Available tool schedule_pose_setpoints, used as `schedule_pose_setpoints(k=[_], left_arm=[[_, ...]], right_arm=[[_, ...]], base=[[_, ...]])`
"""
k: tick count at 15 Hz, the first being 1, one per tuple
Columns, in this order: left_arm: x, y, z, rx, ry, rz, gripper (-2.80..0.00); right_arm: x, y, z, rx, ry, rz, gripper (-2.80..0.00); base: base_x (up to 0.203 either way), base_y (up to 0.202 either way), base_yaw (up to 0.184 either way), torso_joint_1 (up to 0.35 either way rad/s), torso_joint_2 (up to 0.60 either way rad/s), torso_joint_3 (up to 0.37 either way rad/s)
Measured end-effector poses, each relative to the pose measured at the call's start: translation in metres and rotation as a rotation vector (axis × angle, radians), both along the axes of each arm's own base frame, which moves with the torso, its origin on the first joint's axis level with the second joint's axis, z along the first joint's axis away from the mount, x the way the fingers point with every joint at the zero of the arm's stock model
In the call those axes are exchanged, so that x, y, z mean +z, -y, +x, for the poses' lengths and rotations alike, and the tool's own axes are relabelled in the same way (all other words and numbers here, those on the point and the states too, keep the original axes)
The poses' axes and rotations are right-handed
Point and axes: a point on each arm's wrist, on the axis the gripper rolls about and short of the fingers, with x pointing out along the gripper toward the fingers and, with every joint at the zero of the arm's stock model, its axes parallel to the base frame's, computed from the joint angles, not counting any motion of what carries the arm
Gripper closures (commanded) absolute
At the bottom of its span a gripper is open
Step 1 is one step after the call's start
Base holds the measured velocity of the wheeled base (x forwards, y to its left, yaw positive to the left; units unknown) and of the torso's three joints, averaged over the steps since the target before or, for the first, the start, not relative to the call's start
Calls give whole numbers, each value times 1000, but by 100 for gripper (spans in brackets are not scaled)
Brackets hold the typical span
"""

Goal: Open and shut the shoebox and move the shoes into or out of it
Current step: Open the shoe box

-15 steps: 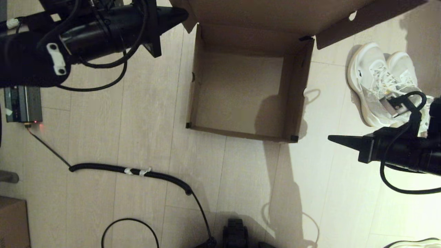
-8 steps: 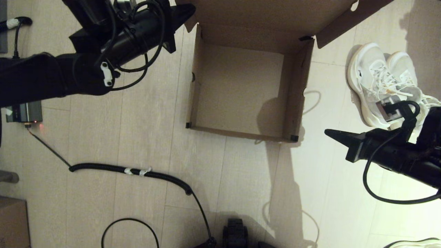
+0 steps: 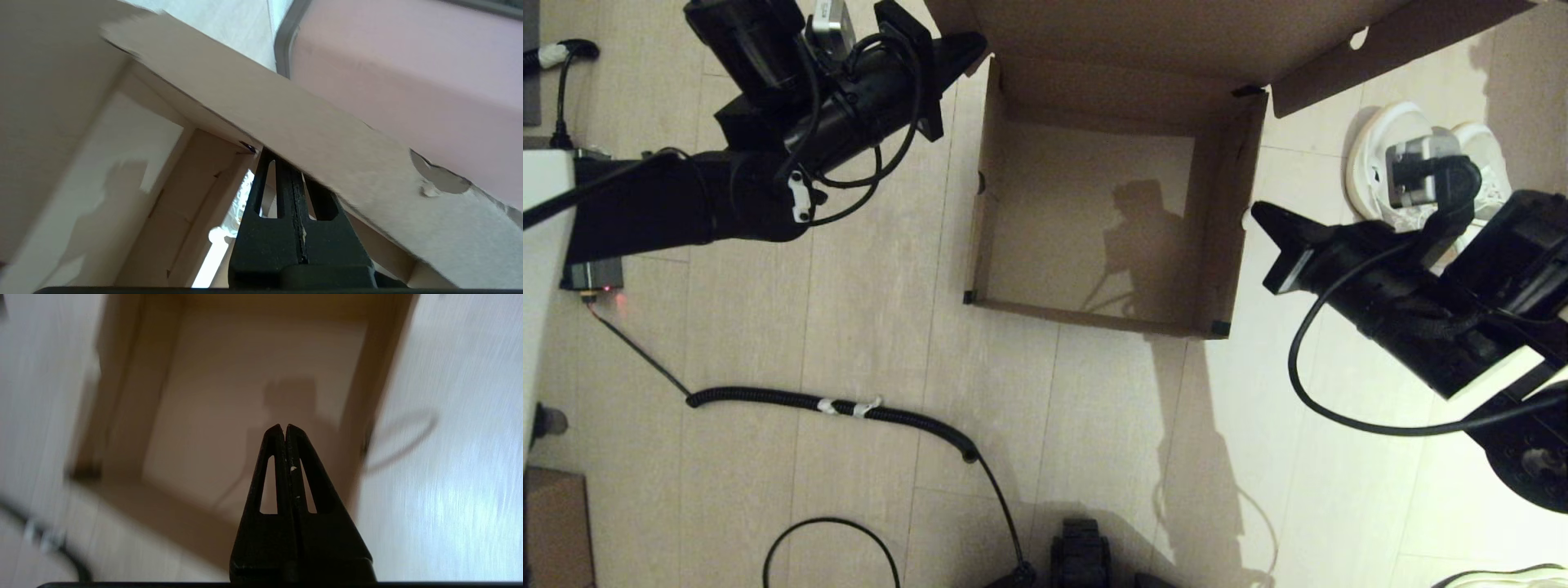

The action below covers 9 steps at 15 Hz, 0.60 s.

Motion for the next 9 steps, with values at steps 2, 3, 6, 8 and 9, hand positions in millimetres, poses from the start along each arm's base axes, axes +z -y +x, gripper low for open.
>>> schedule_pose_setpoints(k=[2,3,6,8,9], left_arm=[[-1,-4,2,10,-2,1,0],[-1,-5,2,12,-2,0,0],[-1,-6,2,16,-8,0,0],[1,-7,0,19,-14,-2,0],[2,-8,-3,20,-21,0,0]], right_arm=[[23,-9,4,-37,85,19,0],[36,-12,6,-62,128,37,0],[82,-18,7,-160,263,149,0],[101,-21,12,-180,322,194,0],[111,-22,16,-185,354,211,0]], base=[[0,0,0,0,0,0],[0,0,0,0,0,0],[0,0,0,0,0,0],[0,0,0,0,0,0],[0,0,0,0,0,0]])
